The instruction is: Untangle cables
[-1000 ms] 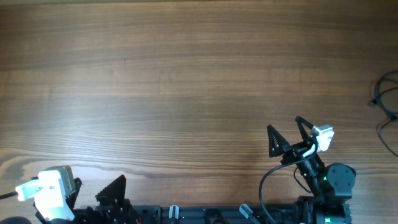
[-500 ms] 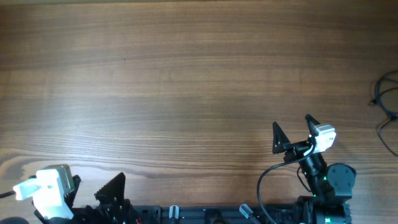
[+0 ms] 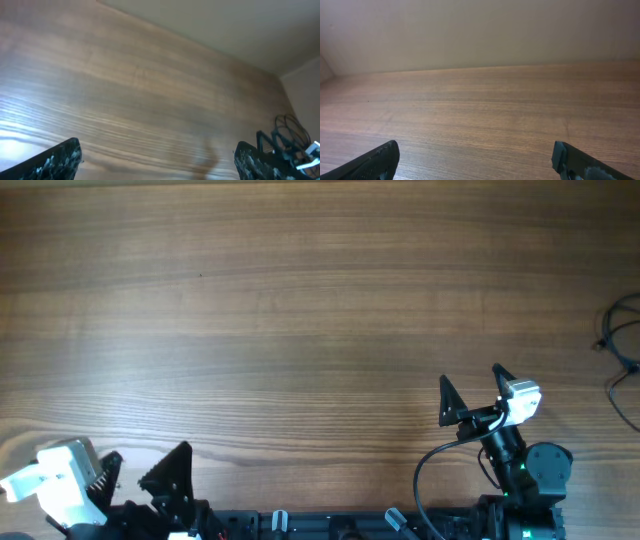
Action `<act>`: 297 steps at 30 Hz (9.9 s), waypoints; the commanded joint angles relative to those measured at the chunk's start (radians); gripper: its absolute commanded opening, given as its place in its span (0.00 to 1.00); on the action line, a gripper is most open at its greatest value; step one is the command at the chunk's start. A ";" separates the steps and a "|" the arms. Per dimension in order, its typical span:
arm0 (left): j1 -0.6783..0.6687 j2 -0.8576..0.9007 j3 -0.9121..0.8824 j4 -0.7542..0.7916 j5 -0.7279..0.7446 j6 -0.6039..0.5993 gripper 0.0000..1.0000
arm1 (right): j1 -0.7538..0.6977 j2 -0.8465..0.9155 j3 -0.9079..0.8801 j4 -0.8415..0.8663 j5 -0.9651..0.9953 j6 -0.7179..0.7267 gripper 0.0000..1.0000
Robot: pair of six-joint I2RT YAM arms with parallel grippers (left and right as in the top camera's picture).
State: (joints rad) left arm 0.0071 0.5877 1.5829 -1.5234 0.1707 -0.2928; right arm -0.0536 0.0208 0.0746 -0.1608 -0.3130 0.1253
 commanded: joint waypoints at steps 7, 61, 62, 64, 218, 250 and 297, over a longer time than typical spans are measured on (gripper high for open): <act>-0.005 -0.006 -0.002 -0.006 -0.030 0.027 1.00 | 0.004 -0.016 0.001 0.002 0.010 -0.019 1.00; 0.056 -0.584 -1.577 1.458 -0.217 -0.134 1.00 | 0.004 -0.016 0.001 0.002 0.010 -0.019 1.00; 0.056 -0.584 -1.577 1.449 -0.199 -0.105 1.00 | 0.004 -0.016 0.001 0.002 0.010 -0.019 1.00; 0.056 -0.584 -1.577 1.447 -0.161 -0.051 1.00 | 0.004 -0.016 0.001 0.001 0.010 -0.019 1.00; 0.056 -0.580 -1.577 1.447 -0.146 -0.052 1.00 | 0.006 -0.017 0.001 0.000 0.051 -0.295 1.00; 0.056 -0.580 -1.577 1.448 -0.146 -0.052 1.00 | 0.006 -0.017 0.001 0.000 0.051 -0.294 1.00; 0.056 -0.580 -1.577 1.447 -0.146 -0.052 1.00 | 0.006 -0.017 0.001 0.000 0.051 -0.295 1.00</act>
State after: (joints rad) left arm 0.0555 0.0139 0.0093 -0.0708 0.0090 -0.3607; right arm -0.0528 0.0212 0.0734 -0.1631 -0.2787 -0.1589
